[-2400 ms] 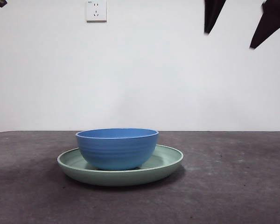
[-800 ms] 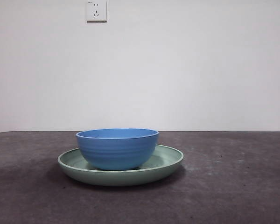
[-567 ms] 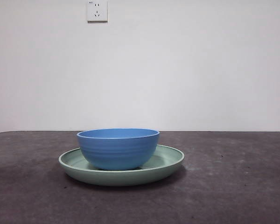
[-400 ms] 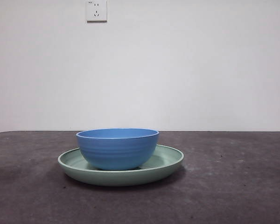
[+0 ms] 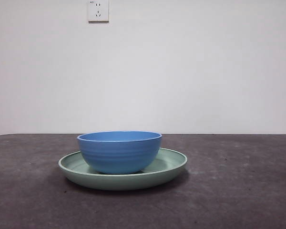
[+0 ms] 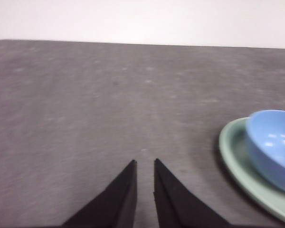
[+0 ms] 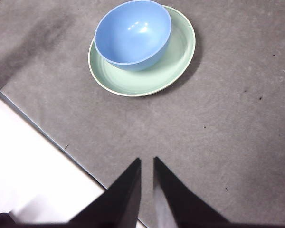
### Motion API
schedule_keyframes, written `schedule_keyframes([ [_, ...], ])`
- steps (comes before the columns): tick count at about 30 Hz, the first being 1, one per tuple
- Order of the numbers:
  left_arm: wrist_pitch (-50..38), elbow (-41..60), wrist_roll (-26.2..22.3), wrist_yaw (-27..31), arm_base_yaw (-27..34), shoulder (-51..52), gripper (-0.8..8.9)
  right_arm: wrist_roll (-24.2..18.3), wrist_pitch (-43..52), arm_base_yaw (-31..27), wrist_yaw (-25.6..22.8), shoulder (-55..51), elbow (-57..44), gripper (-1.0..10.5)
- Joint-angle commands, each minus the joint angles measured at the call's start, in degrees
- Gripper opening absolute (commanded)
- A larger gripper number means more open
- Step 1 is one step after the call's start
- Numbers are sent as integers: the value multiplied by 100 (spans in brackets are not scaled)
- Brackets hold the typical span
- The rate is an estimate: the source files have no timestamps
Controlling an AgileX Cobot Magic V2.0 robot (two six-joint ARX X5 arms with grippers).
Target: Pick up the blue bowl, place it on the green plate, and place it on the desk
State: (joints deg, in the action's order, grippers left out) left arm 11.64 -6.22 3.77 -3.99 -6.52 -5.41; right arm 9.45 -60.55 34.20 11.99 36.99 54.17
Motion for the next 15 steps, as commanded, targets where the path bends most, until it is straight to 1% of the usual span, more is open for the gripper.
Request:
schedule_keyframes([
  [1, -92, 83, 59, 221, 70, 94, 60, 39, 59, 55, -2, 22, 57, 37],
  [8, -76, 334, 57, 260, 374, 308, 60, 39, 59, 55, 0, 22, 57, 37],
  [15, -70, 450, 11, 260, 494, 435, 60, 39, 59, 55, -2, 22, 57, 37],
])
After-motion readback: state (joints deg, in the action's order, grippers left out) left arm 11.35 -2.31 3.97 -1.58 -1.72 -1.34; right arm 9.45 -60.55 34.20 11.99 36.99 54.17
